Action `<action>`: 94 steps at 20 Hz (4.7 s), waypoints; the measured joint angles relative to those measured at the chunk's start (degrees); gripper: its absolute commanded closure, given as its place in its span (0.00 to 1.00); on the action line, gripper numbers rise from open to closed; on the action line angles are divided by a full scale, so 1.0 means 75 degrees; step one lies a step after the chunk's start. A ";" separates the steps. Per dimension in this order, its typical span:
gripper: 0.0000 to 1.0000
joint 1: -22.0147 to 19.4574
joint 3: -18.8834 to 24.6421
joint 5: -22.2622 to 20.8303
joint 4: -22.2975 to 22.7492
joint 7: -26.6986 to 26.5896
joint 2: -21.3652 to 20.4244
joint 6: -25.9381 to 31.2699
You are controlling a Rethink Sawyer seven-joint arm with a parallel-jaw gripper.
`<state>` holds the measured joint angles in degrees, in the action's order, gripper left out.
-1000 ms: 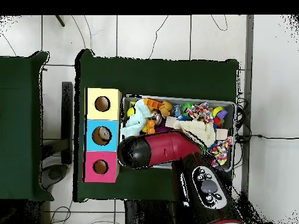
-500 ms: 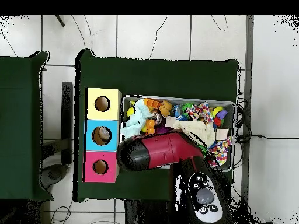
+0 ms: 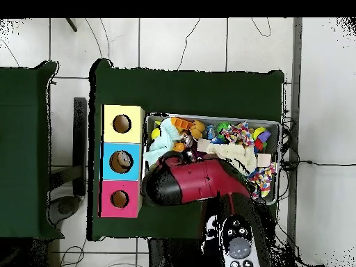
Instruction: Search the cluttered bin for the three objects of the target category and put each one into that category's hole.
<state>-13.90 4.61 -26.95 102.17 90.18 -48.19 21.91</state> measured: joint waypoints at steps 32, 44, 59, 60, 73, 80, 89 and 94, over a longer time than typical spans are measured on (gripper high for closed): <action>0.00 -0.0653 -0.0750 -0.0001 -0.0738 0.0000 0.1323 -0.1363; 0.00 -0.0744 -0.0994 0.0000 -0.0764 0.0000 0.1628 -0.2720; 0.00 -0.1306 -0.0709 0.0002 -0.0785 0.0000 0.2366 -0.2738; 0.00 -0.1328 -0.0678 0.0000 -0.0785 0.0000 0.2389 -0.2738; 0.00 -0.1494 -0.0191 0.0006 -0.0800 0.0000 0.2683 -0.2741; 0.00 -0.1273 -0.0250 0.0005 -0.0881 0.0000 0.2700 -0.2738; 0.00 -0.0702 -0.0777 0.0006 -0.1213 0.0000 0.2766 -0.2739; 0.00 -0.0481 -0.1041 0.0005 -0.1385 0.0000 0.2769 -0.2738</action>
<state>-17.50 -3.20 -26.91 91.78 90.18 -27.43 1.38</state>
